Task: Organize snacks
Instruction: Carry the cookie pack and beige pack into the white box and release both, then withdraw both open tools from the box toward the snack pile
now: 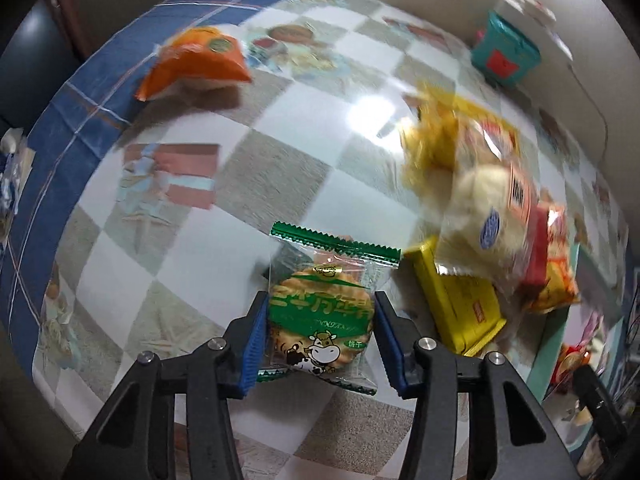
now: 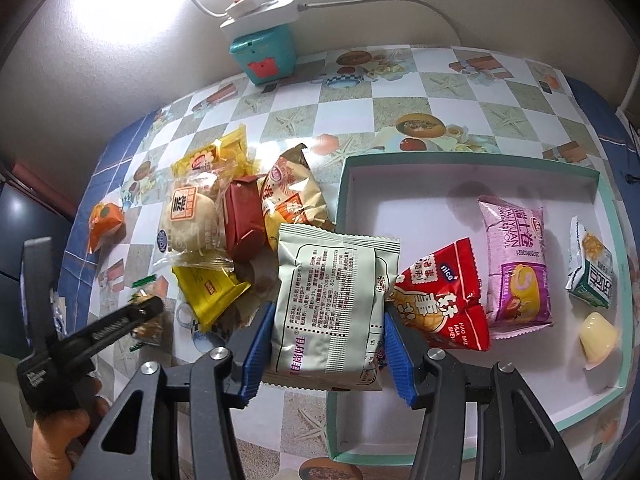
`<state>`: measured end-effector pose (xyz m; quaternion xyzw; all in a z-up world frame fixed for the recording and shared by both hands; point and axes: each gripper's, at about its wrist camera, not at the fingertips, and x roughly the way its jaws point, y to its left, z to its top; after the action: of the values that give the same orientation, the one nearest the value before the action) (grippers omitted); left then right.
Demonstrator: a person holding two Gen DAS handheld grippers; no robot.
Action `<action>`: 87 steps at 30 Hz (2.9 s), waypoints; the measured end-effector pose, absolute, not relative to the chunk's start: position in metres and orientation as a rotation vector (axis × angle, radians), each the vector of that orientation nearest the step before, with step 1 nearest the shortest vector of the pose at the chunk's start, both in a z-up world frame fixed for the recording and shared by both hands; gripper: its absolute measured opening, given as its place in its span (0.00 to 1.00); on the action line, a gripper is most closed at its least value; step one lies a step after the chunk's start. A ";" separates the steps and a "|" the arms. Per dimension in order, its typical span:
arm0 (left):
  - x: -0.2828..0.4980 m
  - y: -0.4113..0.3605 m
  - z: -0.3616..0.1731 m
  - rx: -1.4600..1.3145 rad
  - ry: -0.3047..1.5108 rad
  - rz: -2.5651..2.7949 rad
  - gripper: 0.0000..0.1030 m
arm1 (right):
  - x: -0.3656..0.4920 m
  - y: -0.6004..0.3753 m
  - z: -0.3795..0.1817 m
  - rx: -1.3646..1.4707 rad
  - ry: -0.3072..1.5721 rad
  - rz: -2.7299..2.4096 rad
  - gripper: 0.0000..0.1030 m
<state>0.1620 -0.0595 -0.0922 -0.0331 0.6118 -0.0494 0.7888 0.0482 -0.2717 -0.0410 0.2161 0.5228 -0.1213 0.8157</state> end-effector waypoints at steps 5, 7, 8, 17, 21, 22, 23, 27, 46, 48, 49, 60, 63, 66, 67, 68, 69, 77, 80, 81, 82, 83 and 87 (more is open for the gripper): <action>0.161 -0.049 -0.057 -0.120 1.232 -0.119 0.50 | 0.044 -0.279 -0.030 0.478 1.084 -0.262 0.54; 0.162 -0.053 -0.036 -0.115 1.187 -0.141 0.50 | 0.041 -0.284 -0.023 0.486 1.061 -0.269 0.54; 0.161 -0.058 -0.026 -0.109 1.169 -0.152 0.50 | 0.039 -0.288 -0.019 0.490 1.048 -0.276 0.54; 0.141 -0.113 0.009 -0.036 1.091 -0.336 0.50 | 0.011 -0.341 0.001 0.557 0.968 -0.414 0.54; 0.133 -0.148 0.006 0.010 1.103 -0.409 0.50 | -0.002 -0.365 -0.003 0.608 0.955 -0.457 0.54; 0.130 -0.159 0.006 0.028 1.102 -0.430 0.50 | -0.006 -0.371 -0.004 0.618 0.953 -0.468 0.54; 0.126 -0.171 0.007 0.049 1.099 -0.452 0.50 | -0.008 -0.377 -0.005 0.625 0.952 -0.481 0.54; 0.117 -0.207 0.007 0.107 1.089 -0.514 0.50 | -0.021 -0.397 -0.010 0.654 0.946 -0.538 0.54; 0.119 -0.295 -0.049 0.194 1.119 -0.640 0.50 | -0.029 -0.442 -0.054 0.730 0.969 -0.649 0.54; 0.119 -0.299 -0.053 0.200 1.116 -0.643 0.50 | -0.028 -0.442 -0.055 0.725 0.970 -0.650 0.54; 0.119 -0.301 -0.055 0.203 1.116 -0.646 0.50 | -0.027 -0.442 -0.056 0.724 0.972 -0.652 0.54; 0.116 -0.312 -0.073 0.224 1.147 -0.655 0.51 | -0.023 -0.443 -0.063 0.720 0.996 -0.662 0.56; 0.115 -0.315 -0.074 0.240 1.155 -0.651 0.55 | -0.022 -0.442 -0.061 0.700 1.005 -0.675 0.56; 0.113 -0.315 -0.074 0.248 1.159 -0.634 0.66 | -0.021 -0.441 -0.060 0.695 1.012 -0.682 0.56; 0.113 -0.315 -0.074 0.256 1.162 -0.629 0.66 | -0.020 -0.441 -0.060 0.689 1.016 -0.687 0.56; 0.113 -0.315 -0.074 0.260 1.166 -0.629 0.66 | -0.020 -0.440 -0.060 0.685 1.022 -0.687 0.57; 0.112 -0.315 -0.073 0.263 1.171 -0.629 0.67 | -0.019 -0.439 -0.060 0.678 1.029 -0.685 0.57; 0.114 -0.294 -0.041 0.249 1.167 -0.568 0.69 | -0.024 -0.432 -0.035 0.632 0.994 -0.688 0.67; 0.116 -0.281 -0.028 0.224 1.176 -0.535 0.69 | -0.026 -0.426 -0.023 0.610 0.985 -0.685 0.68; 0.116 -0.277 -0.024 0.220 1.177 -0.527 0.70 | -0.026 -0.425 -0.020 0.603 0.983 -0.682 0.70; 0.116 -0.272 -0.021 0.220 1.176 -0.518 0.71 | -0.026 -0.422 -0.018 0.595 0.982 -0.678 0.73; 0.116 -0.269 -0.018 0.226 1.172 -0.508 0.74 | -0.026 -0.420 -0.016 0.590 0.983 -0.676 0.75; 0.114 -0.258 -0.012 0.244 1.149 -0.475 0.85 | -0.027 -0.410 -0.018 0.571 0.998 -0.667 0.80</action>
<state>0.1136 -0.2575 -0.0124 0.1140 0.5367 -0.2222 0.8060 -0.0270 -0.4104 -0.0185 0.2649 0.4631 -0.3095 0.7872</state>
